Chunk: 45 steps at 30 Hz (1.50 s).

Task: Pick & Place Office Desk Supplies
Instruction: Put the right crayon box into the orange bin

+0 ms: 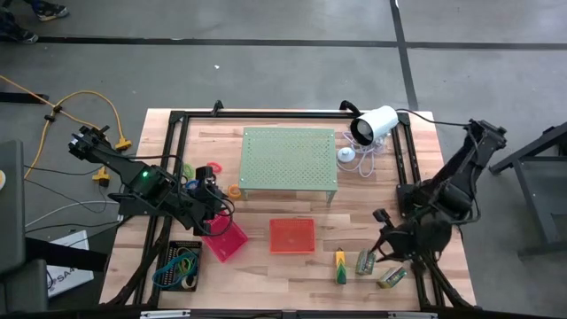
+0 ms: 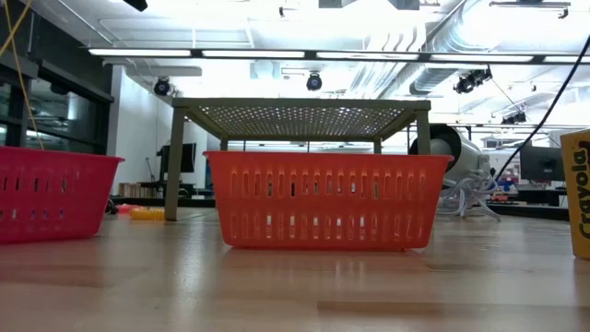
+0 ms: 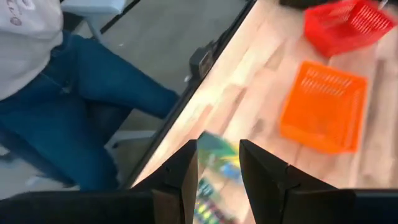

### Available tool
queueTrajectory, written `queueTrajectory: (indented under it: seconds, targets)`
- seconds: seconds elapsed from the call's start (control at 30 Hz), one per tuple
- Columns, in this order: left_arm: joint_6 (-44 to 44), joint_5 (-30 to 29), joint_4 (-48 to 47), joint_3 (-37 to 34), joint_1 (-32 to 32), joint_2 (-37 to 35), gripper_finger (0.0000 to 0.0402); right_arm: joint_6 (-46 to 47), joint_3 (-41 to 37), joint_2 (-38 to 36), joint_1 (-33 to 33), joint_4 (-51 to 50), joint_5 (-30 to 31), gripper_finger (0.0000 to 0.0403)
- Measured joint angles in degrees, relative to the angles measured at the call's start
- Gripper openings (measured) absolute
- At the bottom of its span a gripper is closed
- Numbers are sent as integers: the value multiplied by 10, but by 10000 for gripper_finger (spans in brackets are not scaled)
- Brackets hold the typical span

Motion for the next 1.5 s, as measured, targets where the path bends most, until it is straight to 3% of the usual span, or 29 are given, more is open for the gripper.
queueTrajectory:
  seconds: [0.23, 0.5, 0.77, 1.13, 1.5]
  targets:
    - [0, 0, 0, 0, 0, 0, 139, 89, 0, 0, 56, -58, -2, 106]
    - [0, 0, 0, 0, 0, 0, 139, 99, 0, 0, 100, -77, 27, 111]
    - [0, 0, 0, 0, 0, 0, 138, 109, 0, 0, 104, -66, 29, 147]
    - [0, 0, 0, 0, 0, 0, 138, 97, 0, 0, 103, -62, 22, 154]
    - [0, 0, 0, 0, 0, 0, 138, 92, 0, 22, 103, -88, -22, 247]
